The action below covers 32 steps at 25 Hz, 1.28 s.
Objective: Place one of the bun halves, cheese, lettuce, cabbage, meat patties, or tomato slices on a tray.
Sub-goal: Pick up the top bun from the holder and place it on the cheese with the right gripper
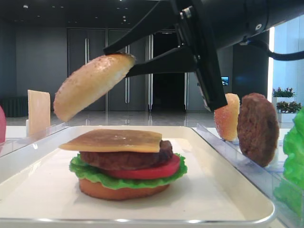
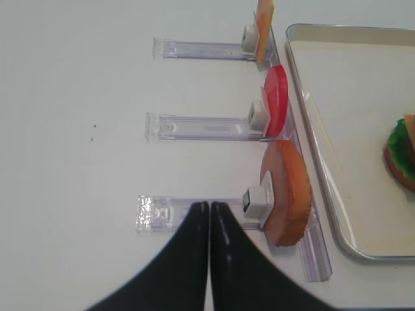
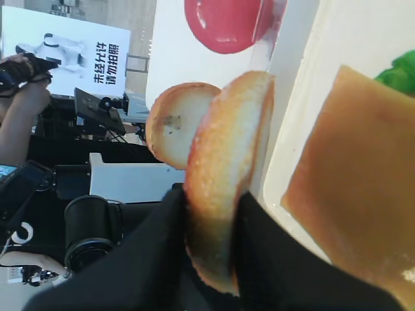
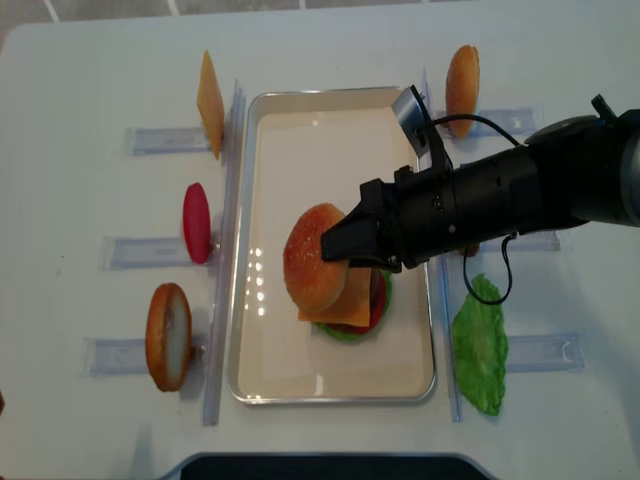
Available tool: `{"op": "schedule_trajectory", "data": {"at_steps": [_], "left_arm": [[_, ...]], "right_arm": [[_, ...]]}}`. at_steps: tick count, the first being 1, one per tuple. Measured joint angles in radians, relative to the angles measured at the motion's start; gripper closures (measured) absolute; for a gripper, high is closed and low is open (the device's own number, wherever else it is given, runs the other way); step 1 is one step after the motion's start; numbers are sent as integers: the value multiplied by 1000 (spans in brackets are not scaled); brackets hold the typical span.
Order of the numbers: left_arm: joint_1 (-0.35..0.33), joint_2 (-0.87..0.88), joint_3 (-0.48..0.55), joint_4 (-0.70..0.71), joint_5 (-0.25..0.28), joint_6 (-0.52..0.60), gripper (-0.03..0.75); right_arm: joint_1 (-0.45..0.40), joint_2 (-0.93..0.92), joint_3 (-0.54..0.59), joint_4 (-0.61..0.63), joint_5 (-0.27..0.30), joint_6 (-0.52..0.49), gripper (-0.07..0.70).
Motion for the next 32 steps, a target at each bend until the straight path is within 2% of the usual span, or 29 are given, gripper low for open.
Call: {"op": "schedule_trajectory", "data": {"at_steps": [3, 8, 22, 32], "left_arm": [[0, 0, 0, 0, 0, 0, 715], [0, 0, 0, 0, 0, 0, 715], [0, 0, 0, 0, 0, 0, 715], [0, 0, 0, 0, 0, 0, 715]], "right_arm": [[-9, 30, 0, 4, 39, -6, 434], [-11, 61, 0, 4, 59, -23, 434], [-22, 88, 0, 7, 61, -32, 435], [-42, 88, 0, -17, 67, -32, 384]]}}
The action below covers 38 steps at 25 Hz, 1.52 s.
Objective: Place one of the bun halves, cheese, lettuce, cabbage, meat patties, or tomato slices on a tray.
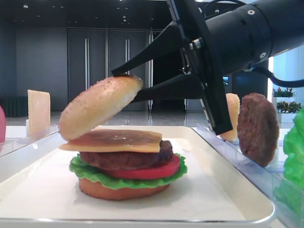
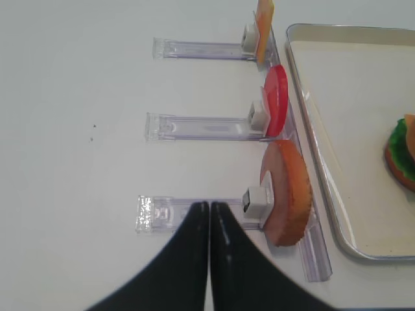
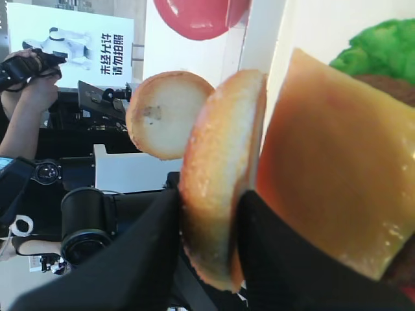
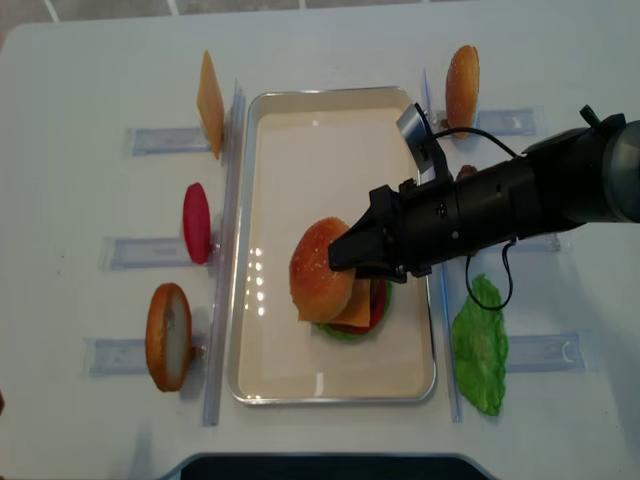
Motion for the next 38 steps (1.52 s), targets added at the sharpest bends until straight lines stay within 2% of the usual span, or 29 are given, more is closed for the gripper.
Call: {"op": "schedule_trajectory", "data": {"at_steps": [5, 11, 19, 28, 32, 38], "left_arm": [[0, 0, 0, 0, 0, 0, 715], [0, 0, 0, 0, 0, 0, 715], [0, 0, 0, 0, 0, 0, 715], [0, 0, 0, 0, 0, 0, 715], [0, 0, 0, 0, 0, 0, 715], [0, 0, 0, 0, 0, 0, 715]], "right_arm": [[-11, 0, 0, -8, 2, 0, 337], [-21, 0, 0, -22, 2, 0, 236], [-97, -74, 0, -147, 1, 54, 211], [-205, -247, 0, -379, -8, 183, 210], [-268, -372, 0, -535, -22, 271, 210], [-406, -558, 0, -816, -50, 407, 210]]}}
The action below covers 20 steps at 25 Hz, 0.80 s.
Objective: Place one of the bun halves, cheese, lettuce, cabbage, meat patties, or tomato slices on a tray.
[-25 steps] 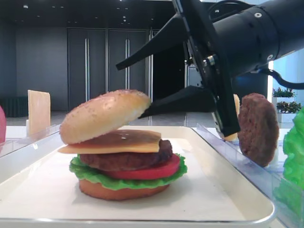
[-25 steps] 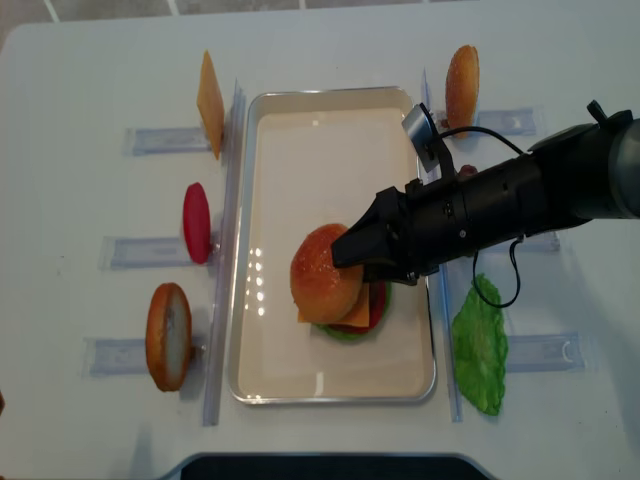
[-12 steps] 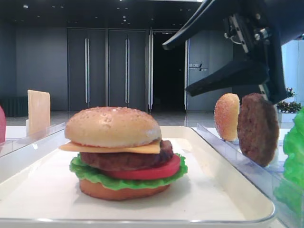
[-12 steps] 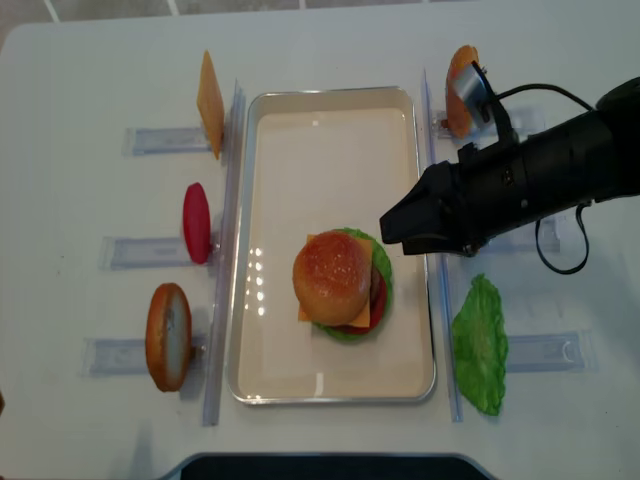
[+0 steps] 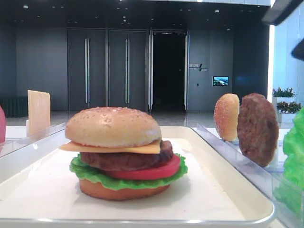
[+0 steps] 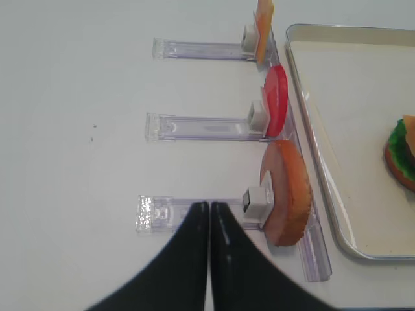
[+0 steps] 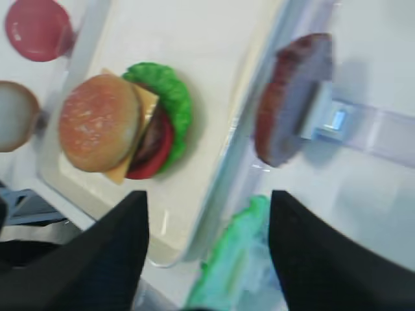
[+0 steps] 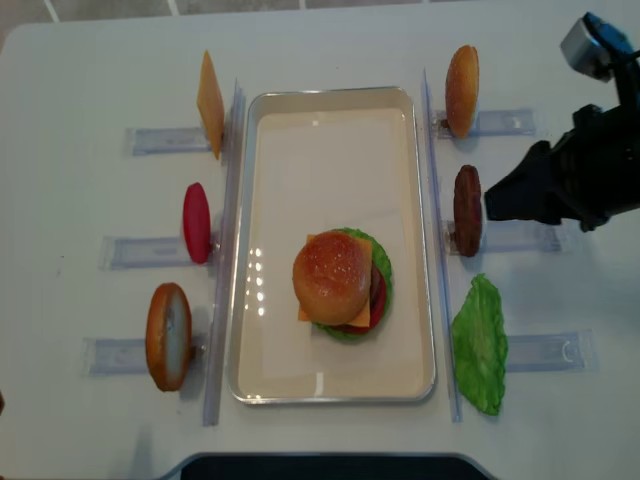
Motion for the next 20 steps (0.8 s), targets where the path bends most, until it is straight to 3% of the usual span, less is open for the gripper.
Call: {"op": "schedule_trajectory", "data": {"at_steps": [7, 11, 15, 20], "left_arm": [[0, 0, 0, 0, 0, 0, 715], [0, 0, 0, 0, 0, 0, 715], [0, 0, 0, 0, 0, 0, 715], [0, 0, 0, 0, 0, 0, 715]], "right_arm": [[-104, -176, 0, -400, -8, 279, 210], [-110, -260, 0, -619, 31, 452, 210], [-110, -361, 26, -726, 71, 532, 210], [-110, -564, 122, -756, 89, 556, 210]]}}
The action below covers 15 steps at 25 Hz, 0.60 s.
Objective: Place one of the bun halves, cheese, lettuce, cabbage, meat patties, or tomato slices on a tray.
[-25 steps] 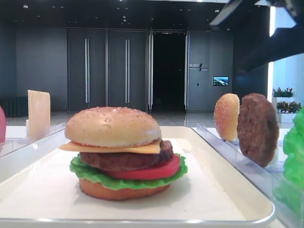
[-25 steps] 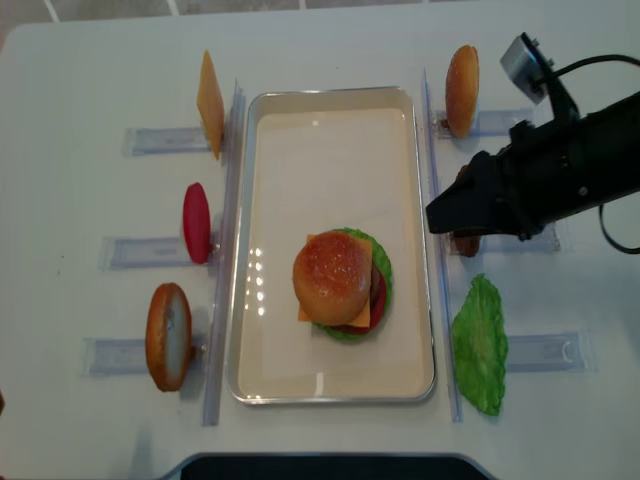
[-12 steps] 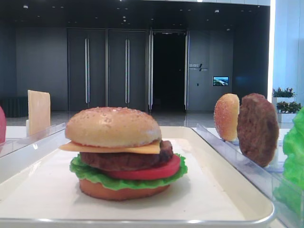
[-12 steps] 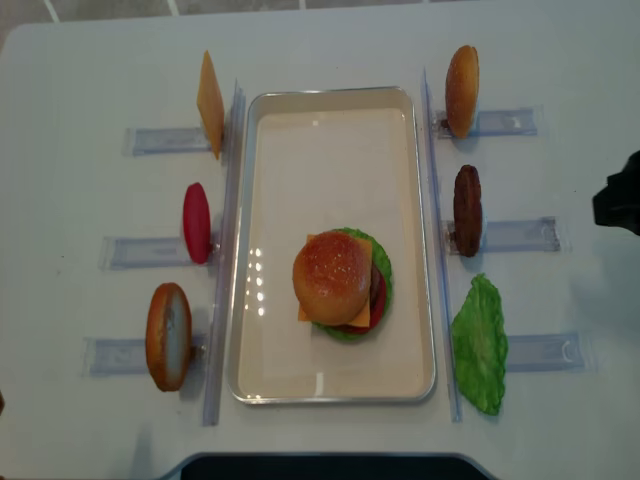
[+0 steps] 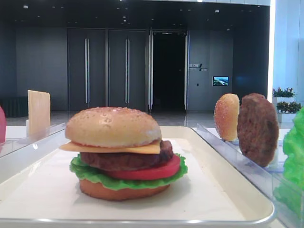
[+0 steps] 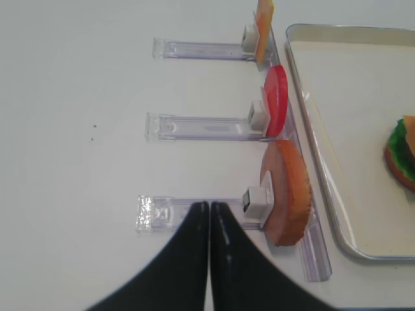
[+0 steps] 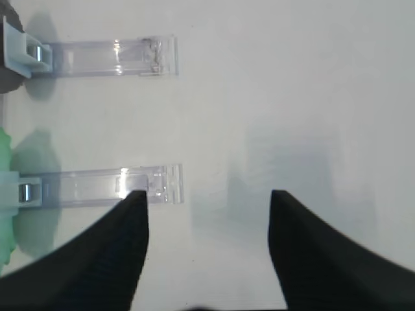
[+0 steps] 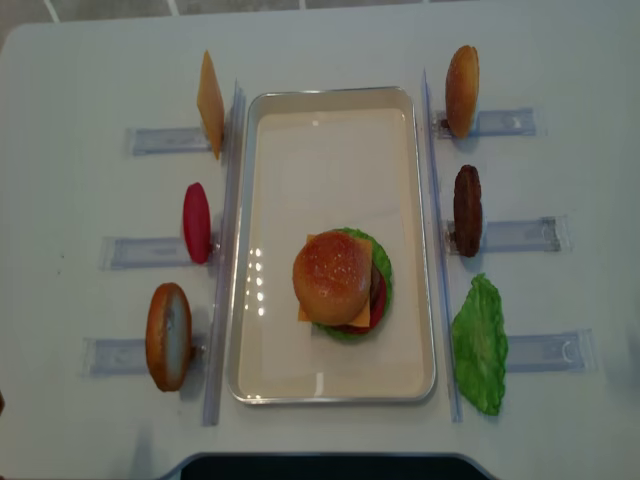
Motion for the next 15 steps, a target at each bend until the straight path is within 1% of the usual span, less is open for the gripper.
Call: {"op": "schedule_trajectory", "data": {"at_steps": [3, 8, 15], "left_arm": [[0, 0, 0, 0, 0, 0, 715], [0, 0, 0, 0, 0, 0, 715], [0, 0, 0, 0, 0, 0, 715]], "right_arm": [[0, -112, 75, -1, 5, 21, 210], [0, -317, 184, -2, 17, 28, 210], [0, -582, 204, -4, 22, 35, 210]]}}
